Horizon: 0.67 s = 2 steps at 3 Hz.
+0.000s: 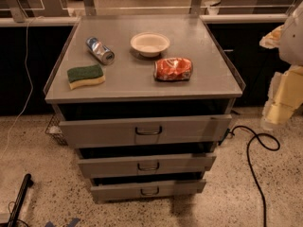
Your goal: Open top drawer
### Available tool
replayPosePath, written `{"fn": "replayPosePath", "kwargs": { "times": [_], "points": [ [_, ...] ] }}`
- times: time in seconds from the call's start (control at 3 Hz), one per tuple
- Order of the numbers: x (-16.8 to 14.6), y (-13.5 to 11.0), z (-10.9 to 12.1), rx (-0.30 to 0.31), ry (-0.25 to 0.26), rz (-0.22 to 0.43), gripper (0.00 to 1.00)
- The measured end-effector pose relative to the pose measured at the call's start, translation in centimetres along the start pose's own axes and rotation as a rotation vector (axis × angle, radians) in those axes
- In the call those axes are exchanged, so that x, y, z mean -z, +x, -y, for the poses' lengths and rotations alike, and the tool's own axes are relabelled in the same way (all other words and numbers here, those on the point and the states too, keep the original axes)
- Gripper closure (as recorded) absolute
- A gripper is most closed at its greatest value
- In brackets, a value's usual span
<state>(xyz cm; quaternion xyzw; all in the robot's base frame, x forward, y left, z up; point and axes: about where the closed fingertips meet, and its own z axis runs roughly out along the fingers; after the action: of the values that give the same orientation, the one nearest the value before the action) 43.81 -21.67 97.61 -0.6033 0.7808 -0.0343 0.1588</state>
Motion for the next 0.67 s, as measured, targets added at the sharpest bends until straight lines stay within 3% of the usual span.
{"fn": "replayPosePath", "kwargs": {
  "times": [0.33, 0.67],
  "points": [
    [0.00, 0.00, 0.00, 0.000, 0.000, 0.000, 0.00],
    [0.17, -0.59, 0.56, 0.040, 0.022, -0.005, 0.00]
  ]
}}
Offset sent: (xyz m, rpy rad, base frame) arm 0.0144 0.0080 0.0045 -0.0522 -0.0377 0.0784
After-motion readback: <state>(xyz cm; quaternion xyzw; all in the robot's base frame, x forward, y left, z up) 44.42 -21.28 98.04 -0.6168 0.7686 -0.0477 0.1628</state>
